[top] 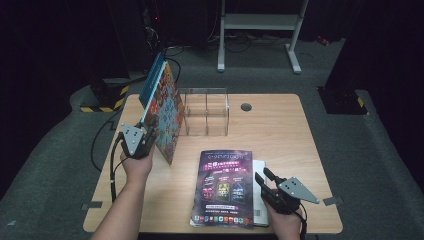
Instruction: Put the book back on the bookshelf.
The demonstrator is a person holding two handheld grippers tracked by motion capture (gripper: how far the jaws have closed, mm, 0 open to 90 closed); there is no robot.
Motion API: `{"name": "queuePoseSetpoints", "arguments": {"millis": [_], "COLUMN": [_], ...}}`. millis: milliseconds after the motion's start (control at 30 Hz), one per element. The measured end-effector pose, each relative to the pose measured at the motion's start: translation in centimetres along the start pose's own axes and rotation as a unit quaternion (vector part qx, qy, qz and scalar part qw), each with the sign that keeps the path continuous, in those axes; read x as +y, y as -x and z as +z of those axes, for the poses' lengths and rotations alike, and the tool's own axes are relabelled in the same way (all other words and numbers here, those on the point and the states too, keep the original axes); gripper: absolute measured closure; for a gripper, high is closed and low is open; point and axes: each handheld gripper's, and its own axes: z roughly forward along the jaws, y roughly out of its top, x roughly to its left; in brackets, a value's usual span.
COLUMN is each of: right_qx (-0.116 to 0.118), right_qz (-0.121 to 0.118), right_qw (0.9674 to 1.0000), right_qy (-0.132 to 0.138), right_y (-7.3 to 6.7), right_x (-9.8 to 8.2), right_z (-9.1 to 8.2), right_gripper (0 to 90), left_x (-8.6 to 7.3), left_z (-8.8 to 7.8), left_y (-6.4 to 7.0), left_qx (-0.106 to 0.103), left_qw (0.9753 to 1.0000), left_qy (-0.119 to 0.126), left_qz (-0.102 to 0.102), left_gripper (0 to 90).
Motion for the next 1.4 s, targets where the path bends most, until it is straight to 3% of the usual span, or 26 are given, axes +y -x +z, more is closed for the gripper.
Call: {"name": "queuePoseSetpoints", "arguments": {"millis": [733,1033,1267,1400], "right_qx": [0.003,0.003,0.003,0.002], "right_qz": [0.001,0.002,0.001,0.000], "right_qw": [1.0000,1.0000,1.0000,1.0000], "right_qy": [-0.004,-0.003,-0.003,-0.003], "right_y": [-0.1,-0.1,-0.1,-0.1], "right_x": [-0.1,-0.1,-0.1,-0.1], "right_z": [0.3,0.2,0.2,0.2], "right_gripper": [61.4,61.4,61.4,61.4], "left_x": [-1.9,-2.1,-1.9,-2.0], "left_z": [-1.3,-1.4,-1.2,-1.1], "left_y": [0.3,0.2,0.1,0.2], "left_qx": [-0.014,-0.011,-0.025,-0.018], "left_qw": [0.9998,0.9998,0.9995,0.9997], "left_qy": [-0.016,-0.015,-0.013,-0.012], "left_qz": [0.005,0.008,0.014,0.008], "left_gripper": [68.7,72.4,75.4,75.0]}}
